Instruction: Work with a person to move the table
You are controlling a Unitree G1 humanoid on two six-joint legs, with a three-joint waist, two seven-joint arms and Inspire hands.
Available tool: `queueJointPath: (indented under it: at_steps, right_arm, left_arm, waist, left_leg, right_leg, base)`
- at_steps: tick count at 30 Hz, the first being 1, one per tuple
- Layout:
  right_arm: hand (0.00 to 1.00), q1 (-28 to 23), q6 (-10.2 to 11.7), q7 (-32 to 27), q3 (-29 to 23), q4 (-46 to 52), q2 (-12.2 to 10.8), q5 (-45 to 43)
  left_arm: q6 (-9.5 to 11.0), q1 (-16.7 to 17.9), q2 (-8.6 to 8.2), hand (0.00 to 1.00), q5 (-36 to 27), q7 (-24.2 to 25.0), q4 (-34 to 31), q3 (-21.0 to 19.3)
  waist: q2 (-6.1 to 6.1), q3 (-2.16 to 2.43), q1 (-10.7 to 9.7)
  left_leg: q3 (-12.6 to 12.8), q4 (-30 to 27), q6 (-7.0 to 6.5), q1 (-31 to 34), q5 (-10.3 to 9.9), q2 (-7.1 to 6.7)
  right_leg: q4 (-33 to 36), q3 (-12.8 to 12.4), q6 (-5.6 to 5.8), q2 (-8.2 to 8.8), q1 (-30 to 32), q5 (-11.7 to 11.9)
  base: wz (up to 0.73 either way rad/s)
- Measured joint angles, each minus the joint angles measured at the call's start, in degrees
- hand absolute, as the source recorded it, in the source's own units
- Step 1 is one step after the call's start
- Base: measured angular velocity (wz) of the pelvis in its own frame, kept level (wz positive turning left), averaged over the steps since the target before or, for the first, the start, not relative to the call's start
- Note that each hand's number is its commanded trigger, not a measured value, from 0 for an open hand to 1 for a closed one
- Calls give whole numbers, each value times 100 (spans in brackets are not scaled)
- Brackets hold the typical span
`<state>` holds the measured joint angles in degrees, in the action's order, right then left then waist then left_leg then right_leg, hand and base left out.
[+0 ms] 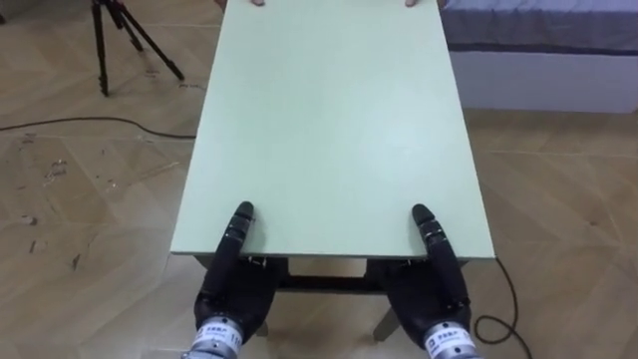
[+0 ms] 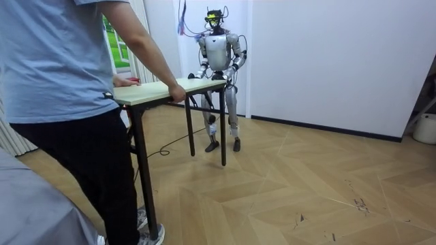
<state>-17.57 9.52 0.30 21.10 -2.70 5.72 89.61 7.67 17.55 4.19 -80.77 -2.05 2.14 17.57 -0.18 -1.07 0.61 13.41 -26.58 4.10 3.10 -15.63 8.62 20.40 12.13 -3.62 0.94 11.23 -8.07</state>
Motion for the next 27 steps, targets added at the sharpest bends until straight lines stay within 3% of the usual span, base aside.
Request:
queueJointPath:
  at_steps: [2, 5, 6, 7, 9, 11, 13, 14, 15, 17, 19, 21, 23, 25, 26, 27]
  right_arm:
    - [100, -59, 16, 121, 6, 0, 50, 40]
    - [100, -94, 49, 253, 20, 2, 69, 28]
    - [100, -116, 35, 279, 22, 4, 115, 5]
    - [100, -151, 6, 280, 29, 5, 165, -30]
    - [100, -163, 40, 331, 39, 5, 204, -19]
    - [100, -159, 97, 354, 83, 49, 268, 12]
    - [100, -158, 207, 354, 90, 156, 294, 24]
    - [100, -150, 285, 354, 76, 254, 324, 24]
    - [100, -75, 339, 354, 73, 301, 329, 31]
    - [100, 124, 356, 354, 68, 293, 352, 79]
    - [100, 245, 323, 380, -26, 294, 356, 88]
    - [100, 224, 192, 410, -143, 293, 350, 65]
    - [100, 117, 50, 423, -274, 293, 283, 25]
    - [100, -73, -115, 423, -338, 269, 273, -44]
    - [100, -98, -142, 423, -347, 257, 272, -43]
    - [100, -112, -225, 422, -396, 177, 275, -47]
  left_arm:
    - [0, 22, 34, 100, -5, 84, -2, 42]
    - [34, 27, 44, 100, -16, 149, -1, 77]
    - [34, 108, 43, 100, -31, 158, -2, 76]
    - [23, 245, 30, 100, -114, 183, -33, 101]
    - [-32, 253, 43, 100, -181, 191, -34, 132]
    - [-45, 208, 60, 100, -195, 192, -35, 139]
    - [-44, 77, 74, 100, -207, 191, -36, 194]
    - [-43, -38, 78, 100, -227, 191, -36, 226]
    - [-29, -174, 99, 100, -239, 191, -39, 232]
    - [50, -347, 123, 100, -239, 191, -35, 237]
    - [127, -502, 126, 100, -239, 189, -20, 285]
    - [120, -522, 116, 100, -237, 188, -13, 302]
    - [94, -482, 107, 100, -231, 185, 26, 314]
    - [45, -325, 108, 100, -239, 185, 71, 319]
    - [27, -303, 107, 100, -251, 185, 97, 322]
    - [-13, -291, 109, 100, -300, 185, 175, 320]
  waist:
    - [16, 8, 106]
    - [29, 15, 142]
    - [74, 21, 167]
    - [158, 65, 164]
    - [217, 50, 70]
    - [232, 51, -47]
    - [341, 11, -55]
    - [461, 0, -118]
    - [527, -23, -156]
    - [579, -26, -179]
    - [587, -20, -307]
    - [589, -18, -398]
    - [547, -21, -413]
    - [340, 4, -470]
    - [309, 0, -495]
    - [213, 12, -526]
  left_leg:
    - [-60, -514, 5, 301, 5, 192]
    - [-205, -884, 126, 647, 75, 410]
    - [-183, -1519, 156, 732, 109, 598]
    - [-195, -2237, 162, 672, 113, 710]
    - [-243, -2590, 208, 362, 132, 775]
    - [-362, -2507, 250, 17, 127, 755]
    - [-420, -2048, 265, -315, 112, 737]
    - [-514, -1614, 354, -454, 20, 729]
    - [-571, -1077, 383, -520, -74, 635]
    - [-571, -281, 361, -591, -254, 431]
    - [-575, 582, 320, -615, -495, 164]
    - [-581, 1124, 241, -655, -535, -37]
    - [-560, 1319, 68, -664, -617, -274]
    - [-477, 1159, -228, -522, -568, -730]
    - [-459, 1105, -304, -480, -558, -828]
    - [-378, 956, -455, -351, -544, -1019]
  right_leg:
    - [25, 58, -108, -115, 52, -67]
    - [29, 231, -342, -193, 255, -158]
    - [60, 299, -438, -244, 269, -205]
    - [80, 371, -500, -316, 239, -238]
    - [145, 486, -560, -342, 215, -262]
    - [177, 635, -602, -344, 289, -252]
    - [179, 775, -652, -377, 397, -206]
    - [179, 926, -676, -399, 543, -143]
    - [241, 1001, -693, -374, 759, -65]
    - [238, 1030, -711, -340, 1092, 150]
    - [145, 1120, -674, -143, 1424, 482]
    - [3, 1141, -614, 5, 1538, 792]
    - [-69, 1062, -550, 171, 1621, 1063]
    - [-272, 810, -430, 496, 1634, 1496]
    - [-387, 750, -381, 551, 1599, 1641]
    - [-659, 550, -160, 614, 1572, 1954]
  base:
    - [0]
    - [7]
    - [0]
    - [-8]
    - [28]
    - [46]
    - [35]
    - [35]
    - [31]
    - [9]
    - [20]
    - [18]
    - [-1]
    - [-8]
    - [-6]
    - [-8]
